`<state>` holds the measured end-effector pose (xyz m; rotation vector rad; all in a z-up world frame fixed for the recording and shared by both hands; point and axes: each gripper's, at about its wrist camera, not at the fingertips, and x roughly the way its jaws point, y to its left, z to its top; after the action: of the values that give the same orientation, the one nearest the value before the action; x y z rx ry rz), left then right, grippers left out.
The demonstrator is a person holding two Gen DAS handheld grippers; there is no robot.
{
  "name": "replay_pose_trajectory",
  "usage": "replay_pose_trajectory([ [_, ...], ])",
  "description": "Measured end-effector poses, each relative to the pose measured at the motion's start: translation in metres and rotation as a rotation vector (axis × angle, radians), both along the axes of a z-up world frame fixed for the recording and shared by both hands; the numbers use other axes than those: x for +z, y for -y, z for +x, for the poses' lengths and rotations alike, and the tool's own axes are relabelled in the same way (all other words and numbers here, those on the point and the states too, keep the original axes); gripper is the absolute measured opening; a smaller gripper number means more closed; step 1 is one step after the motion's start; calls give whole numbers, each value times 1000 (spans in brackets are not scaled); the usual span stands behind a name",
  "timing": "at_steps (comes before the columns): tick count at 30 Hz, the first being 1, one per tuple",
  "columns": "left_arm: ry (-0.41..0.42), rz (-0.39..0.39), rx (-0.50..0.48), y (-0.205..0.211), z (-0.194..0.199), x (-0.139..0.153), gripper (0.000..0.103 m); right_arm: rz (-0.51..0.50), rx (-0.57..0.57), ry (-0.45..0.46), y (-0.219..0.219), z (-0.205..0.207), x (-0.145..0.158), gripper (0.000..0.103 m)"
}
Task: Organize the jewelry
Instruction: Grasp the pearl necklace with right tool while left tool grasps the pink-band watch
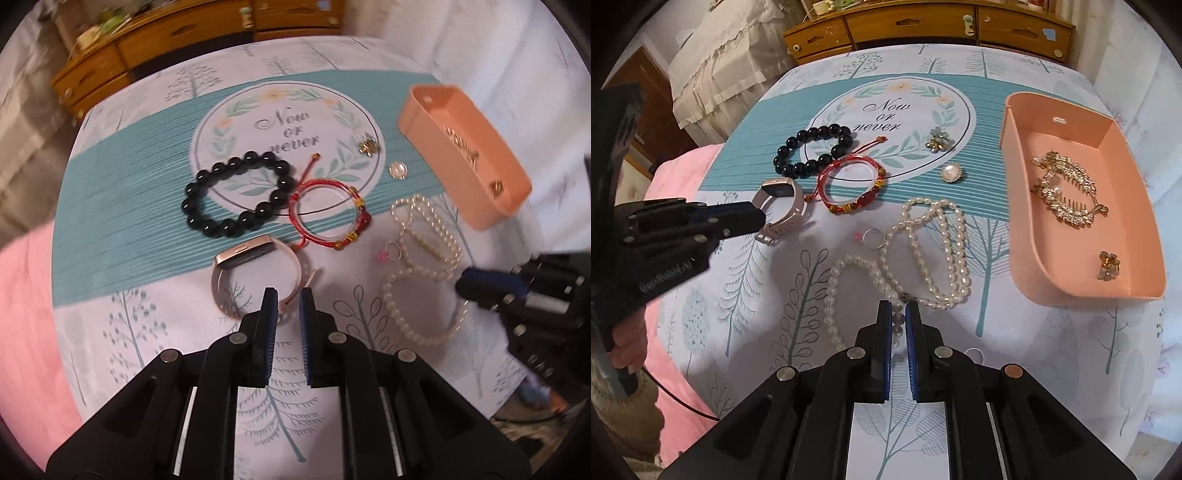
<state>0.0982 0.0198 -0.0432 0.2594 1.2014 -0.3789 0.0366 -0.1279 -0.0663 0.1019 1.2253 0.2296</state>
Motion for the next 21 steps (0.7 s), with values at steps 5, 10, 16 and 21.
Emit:
replay_pose_trajectory([
  [5,-9,23,-94,11,1,-13,9,13,-3,0,3,-2,0,7],
  [10,-19,41,-131,15,1,-15,9,26,-4,-11,5,-2,-4,7],
  [16,-47,52,-180,17,0,-15,19,47,-21,-25,11,0,-8,7],
  [21,-88,43,-233,19,0,-17,45,65,-19,-40,12,1,-12,7],
])
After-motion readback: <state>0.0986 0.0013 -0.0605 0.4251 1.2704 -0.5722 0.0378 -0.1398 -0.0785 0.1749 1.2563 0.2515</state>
